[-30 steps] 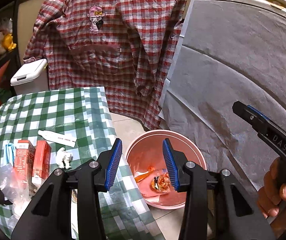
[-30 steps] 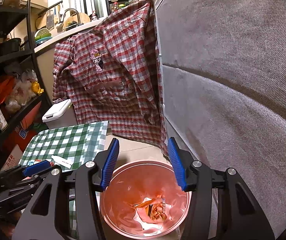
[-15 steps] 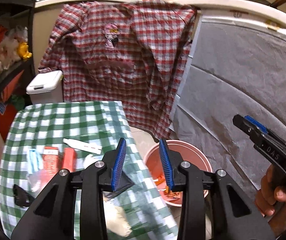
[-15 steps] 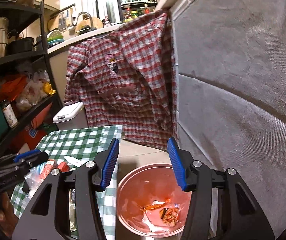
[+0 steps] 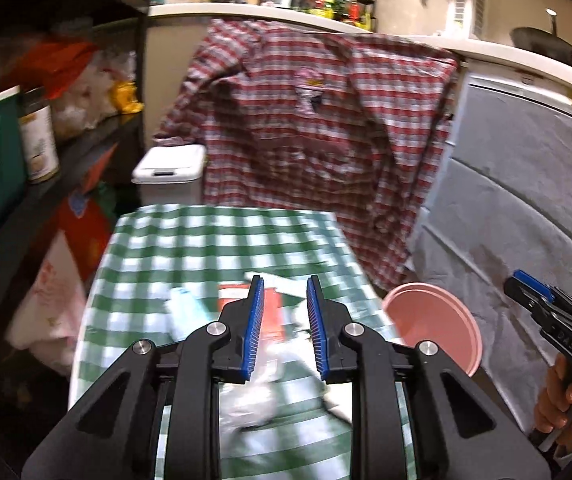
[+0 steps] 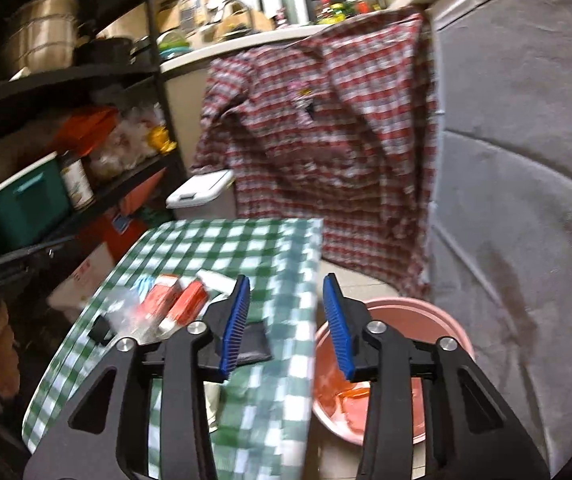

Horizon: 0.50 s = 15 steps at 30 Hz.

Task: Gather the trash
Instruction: 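Grasp the black elastic strap with the left tool while the right tool grasps white tissue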

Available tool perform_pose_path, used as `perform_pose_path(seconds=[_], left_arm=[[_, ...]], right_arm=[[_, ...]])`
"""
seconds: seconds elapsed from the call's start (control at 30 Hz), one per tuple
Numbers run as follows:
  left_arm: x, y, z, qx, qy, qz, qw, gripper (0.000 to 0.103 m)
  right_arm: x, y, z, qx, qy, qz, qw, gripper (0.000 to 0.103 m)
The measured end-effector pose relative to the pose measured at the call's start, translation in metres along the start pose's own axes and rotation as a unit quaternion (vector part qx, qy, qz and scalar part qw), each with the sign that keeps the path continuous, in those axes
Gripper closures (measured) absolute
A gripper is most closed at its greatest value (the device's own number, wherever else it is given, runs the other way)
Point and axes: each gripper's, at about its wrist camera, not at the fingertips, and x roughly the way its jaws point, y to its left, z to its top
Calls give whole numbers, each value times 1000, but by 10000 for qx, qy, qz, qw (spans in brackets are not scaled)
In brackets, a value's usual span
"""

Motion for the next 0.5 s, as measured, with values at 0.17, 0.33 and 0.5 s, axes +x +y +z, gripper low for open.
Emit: perform_pose_path(seconds=[0.17,0.33,0.5], left_arm=[[-4,37,-7,-29,57,212,9998,81],[0,67,-19,34,127,371,9992,81],[11,88,-32,18,282,475,9985,81]], right_arm=[[14,26,-13,-226,234,294,9990,68],[35,46,-32,-413,633,516,9958,68],[58,58,-48,-551,991,587,9918,68]])
